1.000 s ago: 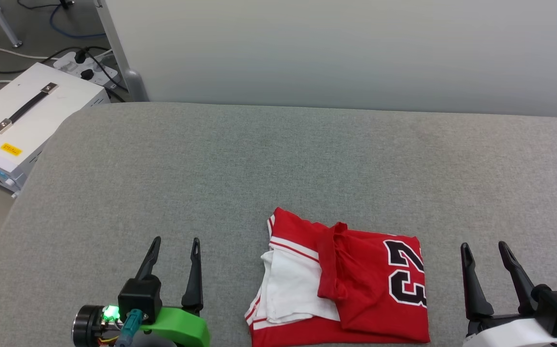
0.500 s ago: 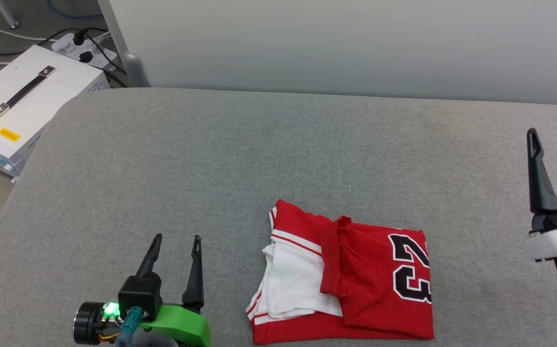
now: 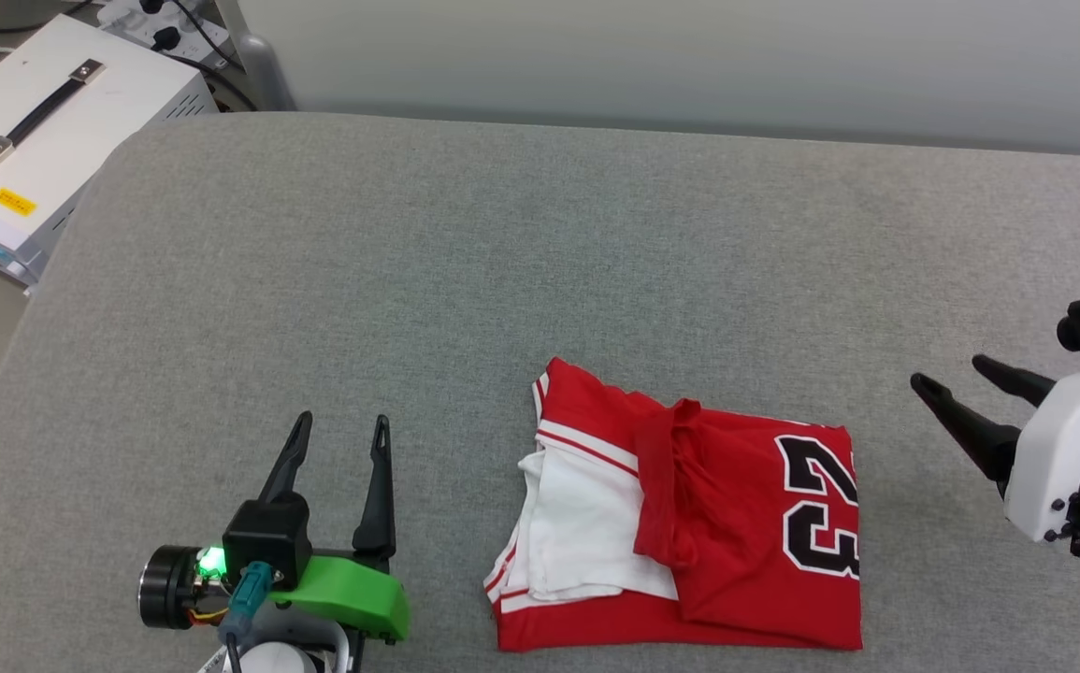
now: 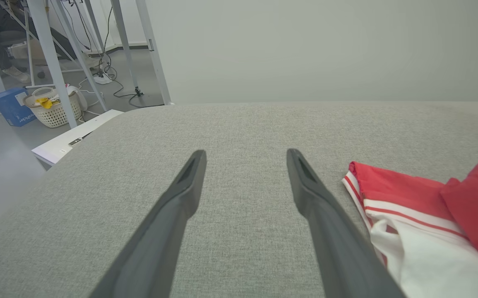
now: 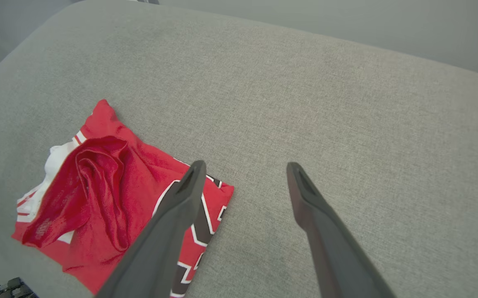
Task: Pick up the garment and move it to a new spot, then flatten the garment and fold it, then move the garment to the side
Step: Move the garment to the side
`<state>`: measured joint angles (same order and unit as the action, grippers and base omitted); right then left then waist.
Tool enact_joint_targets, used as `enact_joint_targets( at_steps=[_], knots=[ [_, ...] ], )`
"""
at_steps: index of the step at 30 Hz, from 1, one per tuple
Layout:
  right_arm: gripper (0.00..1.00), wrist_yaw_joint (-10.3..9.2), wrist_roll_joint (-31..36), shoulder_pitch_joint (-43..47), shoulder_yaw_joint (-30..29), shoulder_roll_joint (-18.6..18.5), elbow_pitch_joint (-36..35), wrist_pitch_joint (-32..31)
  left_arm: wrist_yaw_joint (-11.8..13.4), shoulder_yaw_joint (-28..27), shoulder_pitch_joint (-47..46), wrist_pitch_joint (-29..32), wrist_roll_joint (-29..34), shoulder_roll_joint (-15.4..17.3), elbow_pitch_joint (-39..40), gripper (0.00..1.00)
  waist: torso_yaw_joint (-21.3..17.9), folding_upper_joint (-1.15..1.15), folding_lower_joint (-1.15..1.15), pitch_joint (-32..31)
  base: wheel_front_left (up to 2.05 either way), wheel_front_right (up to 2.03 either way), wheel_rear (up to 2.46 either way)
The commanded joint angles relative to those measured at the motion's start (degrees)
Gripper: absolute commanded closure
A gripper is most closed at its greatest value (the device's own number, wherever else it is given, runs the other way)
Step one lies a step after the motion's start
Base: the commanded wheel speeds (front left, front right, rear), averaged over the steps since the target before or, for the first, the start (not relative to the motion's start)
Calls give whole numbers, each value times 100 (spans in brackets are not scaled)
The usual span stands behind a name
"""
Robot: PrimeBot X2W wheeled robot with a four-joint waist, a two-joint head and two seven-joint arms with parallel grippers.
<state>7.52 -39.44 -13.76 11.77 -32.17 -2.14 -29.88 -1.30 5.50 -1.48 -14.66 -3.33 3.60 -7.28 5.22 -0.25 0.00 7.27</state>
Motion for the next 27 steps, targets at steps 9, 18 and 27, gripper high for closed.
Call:
enact_joint_targets(
  at_steps=[9,18,27],
  knots=[
    [0,-3,-1224,531,77,41,194,-1258,-37,87,-345,-34,-39,-50,22,0,248,25,0,487,0,0,0],
    [0,-3,-1450,419,456,443,610,-1357,-53,148,-600,-34,-71,-63,-17,0,429,25,0,796,0,0,0],
    [22,-3,-1359,215,1018,501,977,-941,-42,178,-686,-34,-68,-67,-63,0,543,25,0,865,0,0,0]
  ],
)
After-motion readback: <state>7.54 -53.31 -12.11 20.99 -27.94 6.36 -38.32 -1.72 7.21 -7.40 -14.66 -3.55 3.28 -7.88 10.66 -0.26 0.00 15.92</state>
